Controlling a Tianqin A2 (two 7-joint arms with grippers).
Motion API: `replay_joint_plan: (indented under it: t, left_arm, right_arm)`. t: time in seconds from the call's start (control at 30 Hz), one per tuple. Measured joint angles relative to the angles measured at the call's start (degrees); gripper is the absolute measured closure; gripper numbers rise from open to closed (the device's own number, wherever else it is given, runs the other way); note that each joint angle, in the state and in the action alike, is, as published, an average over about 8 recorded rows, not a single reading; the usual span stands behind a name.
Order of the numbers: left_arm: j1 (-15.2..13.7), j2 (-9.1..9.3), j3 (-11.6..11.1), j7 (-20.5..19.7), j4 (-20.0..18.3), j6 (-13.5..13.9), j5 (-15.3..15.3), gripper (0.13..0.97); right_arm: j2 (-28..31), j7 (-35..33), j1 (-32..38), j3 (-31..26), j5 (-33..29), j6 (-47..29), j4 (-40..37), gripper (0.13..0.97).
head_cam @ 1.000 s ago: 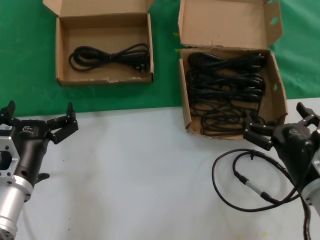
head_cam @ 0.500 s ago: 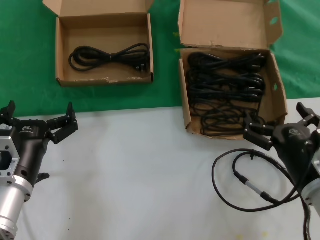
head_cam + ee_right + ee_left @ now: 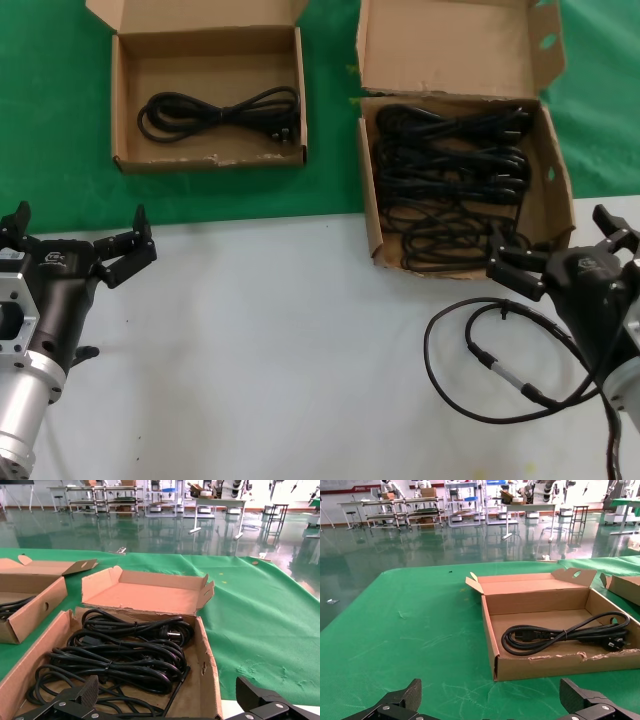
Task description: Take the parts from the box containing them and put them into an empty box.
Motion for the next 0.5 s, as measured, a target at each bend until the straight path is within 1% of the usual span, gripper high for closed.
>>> replay_joint_plan:
  t: [0.5]
  left_arm:
    - [0.0, 0.00, 0.0, 0.0, 0.0, 0.0, 0.0, 0.132]
  right_arm:
    - [0.0, 0.0, 0.0, 0.0, 0.0, 0.0, 0.0, 0.129]
